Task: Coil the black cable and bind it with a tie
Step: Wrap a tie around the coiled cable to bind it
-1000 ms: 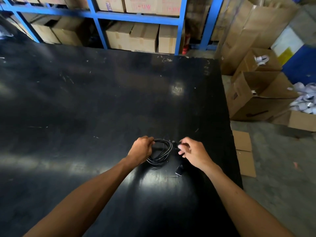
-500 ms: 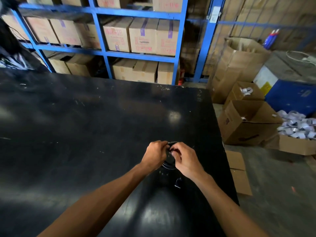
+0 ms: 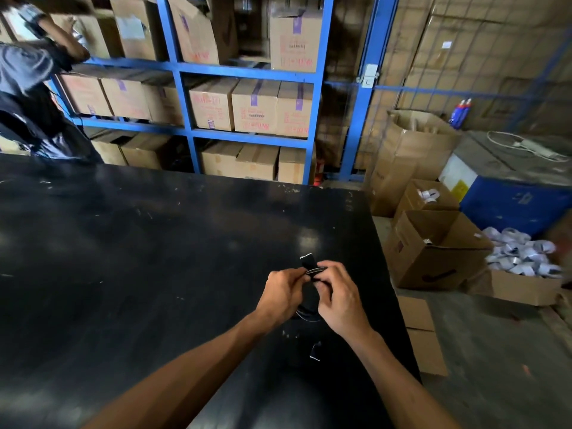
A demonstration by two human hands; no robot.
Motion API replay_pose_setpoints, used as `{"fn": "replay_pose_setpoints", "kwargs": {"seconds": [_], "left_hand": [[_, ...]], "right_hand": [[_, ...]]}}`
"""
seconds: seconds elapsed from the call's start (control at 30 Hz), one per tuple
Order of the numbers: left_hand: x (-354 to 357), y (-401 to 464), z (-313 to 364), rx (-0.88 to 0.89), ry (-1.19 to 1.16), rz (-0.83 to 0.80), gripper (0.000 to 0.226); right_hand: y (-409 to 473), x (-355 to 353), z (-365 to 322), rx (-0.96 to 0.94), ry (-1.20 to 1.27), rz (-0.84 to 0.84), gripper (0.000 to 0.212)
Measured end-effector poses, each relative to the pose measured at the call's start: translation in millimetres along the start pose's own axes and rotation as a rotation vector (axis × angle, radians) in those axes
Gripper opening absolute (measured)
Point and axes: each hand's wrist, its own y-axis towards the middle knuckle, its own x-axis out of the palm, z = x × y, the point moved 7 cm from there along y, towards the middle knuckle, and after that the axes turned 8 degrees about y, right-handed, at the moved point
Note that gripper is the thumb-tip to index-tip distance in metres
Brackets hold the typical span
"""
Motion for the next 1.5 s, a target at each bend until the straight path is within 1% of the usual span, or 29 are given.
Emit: {"fn": "replay_pose_setpoints", "kwargs": {"seconds": [0.07, 0.17, 0.23, 0.3, 0.4, 0.5, 0.57, 0.67, 0.73, 0.83, 0.93, 1.03, 1.13, 1.2, 1.23, 1.3, 1.37, 1.43, 1.5], "left_hand": [[-0.8, 0.6, -1.6, -0.113, -0.100, -0.013, 0.019], [3.7, -0.7, -10.1, -0.335, -0.296, -0.003, 0.017], [9.4, -0.1, -13.6, -0.430, -0.428, -0.013, 0.015], [12.7, 1.5, -14.5, -0.497, -0.512, -0.014, 0.014], [14.3, 1.6, -12.4, -0.559, -0.631, -0.029, 0.014], [16.4, 1.2, -5.8, -0.607, -0.783, -0.150, 0.014], [13.7, 3.2, -6.3, -0.625, -0.803, -0.193, 0.016], [6.5, 4.7, -11.6, -0.646, -0.789, -0.149, 0.017], [3.7, 3.4, -17.0, -0.668, -0.752, -0.109, 0.016], [0.2, 2.6, -24.0, -0.655, -0.630, -0.084, 0.018], [-3.4, 2.5, -25.9, -0.610, -0.480, -0.102, 0.021], [-12.6, 5.8, -22.7, -0.522, -0.336, -0.094, 0.018], [-16.4, 9.8, -19.7, -0.429, -0.254, -0.102, 0.017], [-17.2, 12.6, -18.0, -0.393, -0.266, -0.107, 0.017], [-18.3, 13.3, -16.1, -0.372, -0.287, -0.108, 0.018], [-18.5, 11.9, -9.8, -0.326, -0.348, -0.133, 0.020], [-15.8, 9.8, -8.3, -0.280, -0.443, -0.163, 0.027], [-14.6, 4.1, -7.8, -0.243, -0.566, -0.189, 0.031], [-11.7, -1.5, -8.5, -0.236, -0.644, -0.227, 0.030]], "right_hand": [[2.7, -4.0, -2.3, -0.015, 0.005, 0.005, 0.016], [4.9, -8.8, -3.4, -0.028, -0.002, 0.023, 0.020], [5.3, -10.3, -4.5, -0.031, -0.004, 0.043, 0.022], [5.3, -10.2, -3.8, -0.028, -0.007, 0.063, 0.023], [6.0, -10.3, -2.8, -0.016, -0.009, 0.087, 0.025], [6.2, -12.7, -0.4, 0.004, 0.008, 0.101, 0.025], [5.3, -13.0, 0.6, 0.011, 0.023, 0.092, 0.022], [9.9, -10.2, 3.5, 0.061, 0.077, 0.059, 0.013], [14.9, -6.8, 3.0, 0.081, 0.063, 0.019, 0.010], [20.2, -4.7, -3.2, 0.037, -0.120, -0.029, 0.012], [25.6, -6.1, -11.0, 0.006, -0.277, -0.093, 0.013], [32.8, -9.2, -11.3, 0.058, -0.271, -0.183, 0.013], [40.1, -13.5, -6.1, 0.192, -0.162, -0.241, 0.008], [42.3, -16.9, -1.1, 0.321, -0.054, -0.221, 0.006], [42.0, -18.1, 1.2, 0.382, -0.005, -0.206, 0.009], [41.0, -20.0, 3.5, 0.462, 0.078, -0.178, 0.022], [42.9, -23.4, 6.7, 0.499, 0.073, -0.150, 0.032], [44.5, -30.4, 9.5, 0.523, -0.016, -0.109, 0.023], [44.2, -38.2, 12.0, 0.567, -0.080, -0.058, 0.017]]}}
